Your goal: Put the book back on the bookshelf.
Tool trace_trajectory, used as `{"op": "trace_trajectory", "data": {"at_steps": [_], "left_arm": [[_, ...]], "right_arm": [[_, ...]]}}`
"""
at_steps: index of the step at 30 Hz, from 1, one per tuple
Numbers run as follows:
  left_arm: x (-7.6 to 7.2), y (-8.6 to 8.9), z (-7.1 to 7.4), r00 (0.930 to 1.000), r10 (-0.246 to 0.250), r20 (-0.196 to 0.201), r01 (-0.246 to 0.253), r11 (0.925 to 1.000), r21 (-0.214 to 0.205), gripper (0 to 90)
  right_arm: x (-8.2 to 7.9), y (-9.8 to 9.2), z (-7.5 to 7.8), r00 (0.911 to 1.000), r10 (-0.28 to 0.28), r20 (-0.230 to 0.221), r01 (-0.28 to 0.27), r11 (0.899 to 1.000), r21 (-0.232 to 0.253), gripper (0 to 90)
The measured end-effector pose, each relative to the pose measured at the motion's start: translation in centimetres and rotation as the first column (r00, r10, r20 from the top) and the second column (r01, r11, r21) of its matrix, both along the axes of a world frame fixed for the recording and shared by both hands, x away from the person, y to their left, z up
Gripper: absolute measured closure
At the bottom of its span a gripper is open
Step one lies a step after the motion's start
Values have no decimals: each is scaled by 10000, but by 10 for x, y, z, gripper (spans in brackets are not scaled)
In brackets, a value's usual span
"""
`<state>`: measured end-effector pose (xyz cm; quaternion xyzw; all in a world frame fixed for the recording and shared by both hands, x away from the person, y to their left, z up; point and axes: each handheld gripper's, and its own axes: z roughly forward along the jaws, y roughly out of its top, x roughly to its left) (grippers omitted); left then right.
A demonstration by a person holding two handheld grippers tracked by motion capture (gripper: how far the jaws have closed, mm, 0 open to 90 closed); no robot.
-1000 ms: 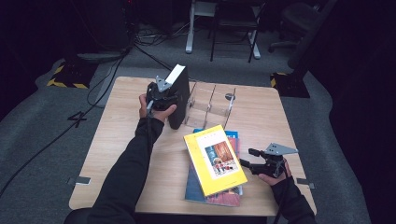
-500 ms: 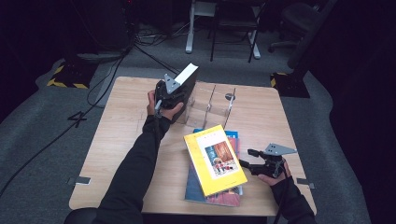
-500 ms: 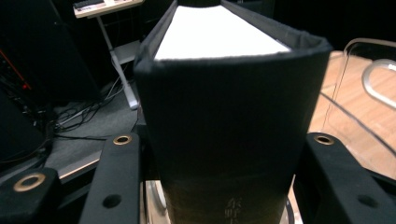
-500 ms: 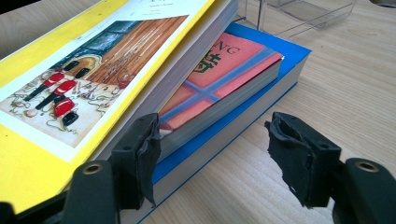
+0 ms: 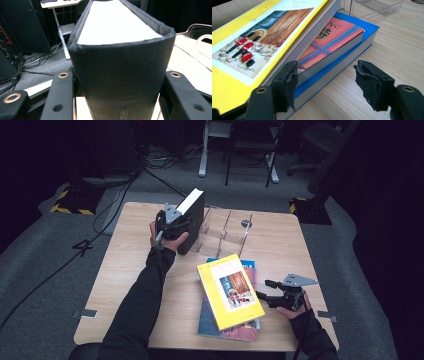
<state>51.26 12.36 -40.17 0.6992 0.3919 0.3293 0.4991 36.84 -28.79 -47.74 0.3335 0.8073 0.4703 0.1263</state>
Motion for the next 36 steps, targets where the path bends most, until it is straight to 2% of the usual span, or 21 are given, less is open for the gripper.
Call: {"op": "trace_trajectory", "data": {"at_steps": [2, 4, 9, 12, 15, 16, 19, 22, 23, 25, 28, 29, 31, 32, 34, 35, 36], "left_arm": [[0, 2, 0, 9999, -101, -29, 102, 9999, 70, 470], [-7, 7, -1, 9993, -356, -77, 355, 9992, -198, 359], [-25, 18, -5, 9957, -931, 26, 931, 9956, 32, 317], [-34, 27, -12, 9949, -1009, -43, 1009, 9948, 101, 304], [-37, 36, -21, 9956, -890, -296, 894, 9959, 112, 301], [-38, 38, -26, 9951, -890, -441, 893, 9960, 53, 301], [-38, 43, -45, 9925, -743, -971, 771, 9967, 251, 302], [-37, 45, -63, 9873, -770, -1389, 900, 9919, 897, 337], [-37, 45, -71, 9839, -716, -1637, 925, 9880, 1237, 370], [-36, 46, -83, 9799, -724, -1856, 999, 9846, 1433, 472], [-32, 45, -92, 9731, -842, -2146, 1178, 9818, 1489, 574], [-30, 44, -93, 9722, -959, -2136, 1295, 9803, 1490, 591], [-29, 45, -94, 9684, -1157, -2208, 1450, 9819, 1218, 632], [-29, 44, -94, 9692, -1162, -2170, 1470, 9803, 1318, 675], [-28, 42, -93, 9704, -1096, -2154, 1427, 9792, 1442, 683], [-28, 43, -93, 9675, -1176, -2238, 1504, 9793, 1354, 692], [-27, 43, -94, 9680, -1188, -2210, 1504, 9797, 1322, 694]], "right_arm": [[0, -1, -1, 10000, -16, -8, 16, 10000, -28, 348], [0, 0, -1, 10000, -11, -32, 11, 10000, -29, 347], [0, -1, -2, 10000, -7, -49, 6, 10000, -30, 347], [0, -1, -2, 10000, -19, -31, 19, 10000, -61, 347], [0, 0, -2, 10000, -33, -52, 33, 10000, -66, 347], [0, 0, -2, 10000, -29, -51, 29, 10000, -67, 347], [0, -1, -2, 10000, -44, -71, 43, 10000, -75, 346], [0, -1, -3, 9999, -50, -91, 50, 10000, -63, 344], [0, -1, -3, 9999, -69, -107, 68, 10000, -59, 342], [0, -1, -3, 9999, -77, -113, 76, 10000, -54, 343], [0, -1, -3, 9999, -87, -113, 87, 9999, -58, 341], [0, -1, -3, 9999, -87, -115, 87, 9999, -57, 341], [0, -1, -3, 9999, -96, -108, 96, 9999, -63, 342], [0, -1, -3, 9999, -96, -120, 96, 9999, -52, 341], [1, -1, -4, 9999, -97, -128, 97, 9999, -38, 340], [1, -1, -4, 9999, -96, -125, 96, 9999, -37, 340], [1, -1, -4, 9999, -99, -123, 98, 9999, -40, 340]]}}
